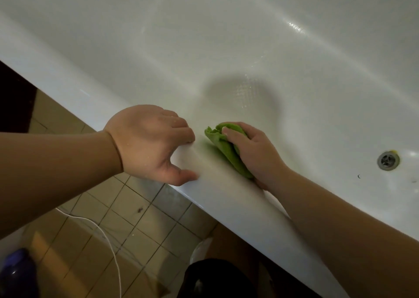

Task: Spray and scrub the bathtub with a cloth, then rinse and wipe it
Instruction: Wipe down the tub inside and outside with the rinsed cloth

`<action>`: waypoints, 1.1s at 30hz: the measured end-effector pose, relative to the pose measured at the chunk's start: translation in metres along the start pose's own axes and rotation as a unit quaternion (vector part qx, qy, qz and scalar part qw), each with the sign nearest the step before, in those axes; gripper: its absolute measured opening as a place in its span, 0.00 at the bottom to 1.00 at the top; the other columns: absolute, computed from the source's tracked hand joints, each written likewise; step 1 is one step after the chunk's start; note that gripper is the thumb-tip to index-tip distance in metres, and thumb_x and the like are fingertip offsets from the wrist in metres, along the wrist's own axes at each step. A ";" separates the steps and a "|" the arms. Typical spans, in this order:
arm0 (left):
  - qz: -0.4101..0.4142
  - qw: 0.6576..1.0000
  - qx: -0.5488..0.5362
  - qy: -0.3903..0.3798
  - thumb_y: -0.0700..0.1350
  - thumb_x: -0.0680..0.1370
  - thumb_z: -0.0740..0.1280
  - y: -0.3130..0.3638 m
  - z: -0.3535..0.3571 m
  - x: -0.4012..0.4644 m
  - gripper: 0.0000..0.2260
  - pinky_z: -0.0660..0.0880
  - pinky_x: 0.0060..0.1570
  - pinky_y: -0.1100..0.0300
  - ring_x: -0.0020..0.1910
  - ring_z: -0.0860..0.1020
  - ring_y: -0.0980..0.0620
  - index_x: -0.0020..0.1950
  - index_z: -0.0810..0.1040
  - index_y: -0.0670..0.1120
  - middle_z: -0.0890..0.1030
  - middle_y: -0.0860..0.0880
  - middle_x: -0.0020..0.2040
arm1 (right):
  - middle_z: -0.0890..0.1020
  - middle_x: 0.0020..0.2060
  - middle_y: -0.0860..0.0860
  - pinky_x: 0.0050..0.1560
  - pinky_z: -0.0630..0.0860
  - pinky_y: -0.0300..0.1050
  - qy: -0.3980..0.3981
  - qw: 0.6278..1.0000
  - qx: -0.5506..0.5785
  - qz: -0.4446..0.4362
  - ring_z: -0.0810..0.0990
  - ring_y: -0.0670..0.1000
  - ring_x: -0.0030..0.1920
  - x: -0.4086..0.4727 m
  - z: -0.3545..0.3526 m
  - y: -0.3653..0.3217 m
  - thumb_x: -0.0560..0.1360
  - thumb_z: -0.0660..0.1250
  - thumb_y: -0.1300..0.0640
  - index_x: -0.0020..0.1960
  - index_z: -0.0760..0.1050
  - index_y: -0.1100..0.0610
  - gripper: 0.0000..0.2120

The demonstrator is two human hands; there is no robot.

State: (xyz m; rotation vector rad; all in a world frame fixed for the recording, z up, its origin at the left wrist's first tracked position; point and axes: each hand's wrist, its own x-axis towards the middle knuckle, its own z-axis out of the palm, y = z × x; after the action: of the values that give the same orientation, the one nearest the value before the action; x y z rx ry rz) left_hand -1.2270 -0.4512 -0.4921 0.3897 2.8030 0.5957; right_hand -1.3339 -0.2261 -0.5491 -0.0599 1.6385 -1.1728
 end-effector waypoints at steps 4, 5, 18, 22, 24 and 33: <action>0.001 1.000 0.000 0.005 0.71 0.72 0.67 -0.001 -0.002 0.000 0.31 0.78 0.34 0.49 0.39 0.82 0.41 0.51 0.85 0.43 0.84 0.48 0.41 | 0.83 0.56 0.36 0.56 0.74 0.31 -0.084 0.989 -0.111 -0.055 0.80 0.38 0.56 -0.032 -0.009 -0.008 0.78 0.73 0.46 0.59 0.82 0.36 0.11; 0.001 1.000 0.000 0.007 0.71 0.72 0.68 -0.002 -0.003 0.000 0.31 0.78 0.34 0.49 0.39 0.83 0.41 0.51 0.85 0.42 0.84 0.48 0.41 | 0.82 0.56 0.35 0.54 0.73 0.29 -0.086 0.986 -0.131 -0.047 0.79 0.37 0.56 -0.031 -0.015 -0.003 0.77 0.73 0.46 0.58 0.81 0.35 0.11; -0.002 1.000 0.006 -0.006 0.71 0.72 0.68 -0.020 -0.009 -0.009 0.32 0.80 0.38 0.49 0.42 0.84 0.41 0.55 0.84 0.43 0.85 0.48 0.44 | 0.84 0.50 0.42 0.53 0.75 0.42 -0.020 0.981 -0.190 -0.019 0.81 0.46 0.51 0.060 0.019 0.017 0.76 0.71 0.39 0.56 0.82 0.43 0.13; -0.010 1.000 -0.004 0.008 0.70 0.72 0.68 -0.026 -0.011 -0.012 0.30 0.80 0.37 0.49 0.41 0.84 0.42 0.54 0.85 0.43 0.84 0.50 0.42 | 0.84 0.51 0.39 0.51 0.72 0.33 -0.051 0.985 -0.163 -0.020 0.80 0.39 0.52 0.041 -0.003 0.031 0.77 0.72 0.43 0.59 0.82 0.41 0.11; -0.016 1.000 -0.005 0.012 0.70 0.72 0.68 -0.029 -0.012 -0.013 0.30 0.80 0.37 0.48 0.42 0.84 0.42 0.53 0.85 0.43 0.84 0.50 0.41 | 0.84 0.52 0.40 0.52 0.72 0.36 -0.029 0.983 -0.181 0.003 0.80 0.40 0.52 0.056 -0.017 0.055 0.77 0.72 0.43 0.59 0.81 0.42 0.11; -0.027 0.999 -0.006 0.016 0.69 0.72 0.69 -0.036 -0.013 -0.017 0.28 0.79 0.35 0.49 0.39 0.84 0.42 0.51 0.85 0.43 0.83 0.51 0.38 | 0.77 0.65 0.58 0.65 0.73 0.50 0.051 0.948 -0.289 0.123 0.77 0.61 0.63 0.158 0.007 0.091 0.77 0.67 0.35 0.70 0.75 0.52 0.29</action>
State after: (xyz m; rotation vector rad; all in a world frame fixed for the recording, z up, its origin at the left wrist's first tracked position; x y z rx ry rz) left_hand -1.2225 -0.4929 -0.4924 0.3030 2.8292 0.6124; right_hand -1.3515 -0.2727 -0.7246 -0.1628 1.9724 -0.4870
